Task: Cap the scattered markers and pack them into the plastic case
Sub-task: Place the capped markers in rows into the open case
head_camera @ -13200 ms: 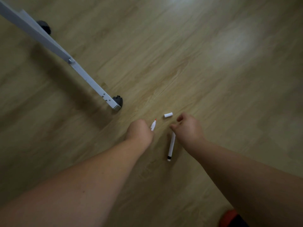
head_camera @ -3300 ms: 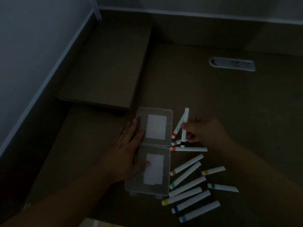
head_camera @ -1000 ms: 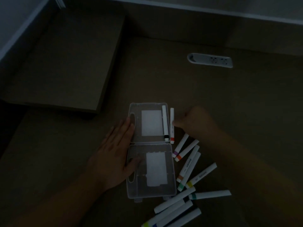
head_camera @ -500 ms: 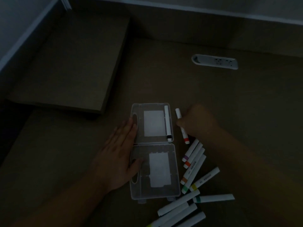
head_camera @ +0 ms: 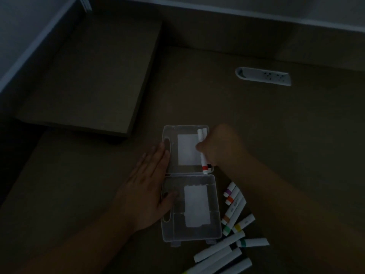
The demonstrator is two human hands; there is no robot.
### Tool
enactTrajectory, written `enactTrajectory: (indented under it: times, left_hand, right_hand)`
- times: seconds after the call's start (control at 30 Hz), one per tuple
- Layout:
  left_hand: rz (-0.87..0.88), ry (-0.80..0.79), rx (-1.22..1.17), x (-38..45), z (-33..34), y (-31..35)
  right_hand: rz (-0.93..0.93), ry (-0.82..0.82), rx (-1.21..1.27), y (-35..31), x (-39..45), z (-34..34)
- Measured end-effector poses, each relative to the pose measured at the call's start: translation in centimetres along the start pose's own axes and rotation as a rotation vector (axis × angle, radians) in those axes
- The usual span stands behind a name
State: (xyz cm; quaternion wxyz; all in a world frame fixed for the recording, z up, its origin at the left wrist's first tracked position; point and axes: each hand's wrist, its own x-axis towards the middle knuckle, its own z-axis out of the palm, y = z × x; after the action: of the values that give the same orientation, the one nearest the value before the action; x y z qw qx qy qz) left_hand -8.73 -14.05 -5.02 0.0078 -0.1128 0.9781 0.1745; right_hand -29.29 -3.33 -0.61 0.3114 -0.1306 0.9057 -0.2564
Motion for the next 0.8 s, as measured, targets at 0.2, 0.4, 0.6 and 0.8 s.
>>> enactTrajectory:
  times: [0.2, 0.4, 0.6, 0.8]
  left_hand:
    - [0.02, 0.005, 0.007, 0.0, -0.1, 0.0]
    - [0.01, -0.009, -0.001, 0.0, 0.1, -0.1]
    - [0.01, -0.012, -0.008, 0.0, 0.0, -0.1]
    - [0.014, 0.0, 0.023, 0.1, -0.2, 0.0]
  right_hand:
    - [-0.048, 0.04, -0.165, -0.4, 0.2, 0.4]
    - [-0.093, 0.105, -0.239, -0.3, 0.3, 1.1]
    - [-0.164, 0.113, -0.297, -0.4, 0.1, 1.1]
    - [-0.151, 0.07, -0.301, 0.0, 0.3, 1.0]
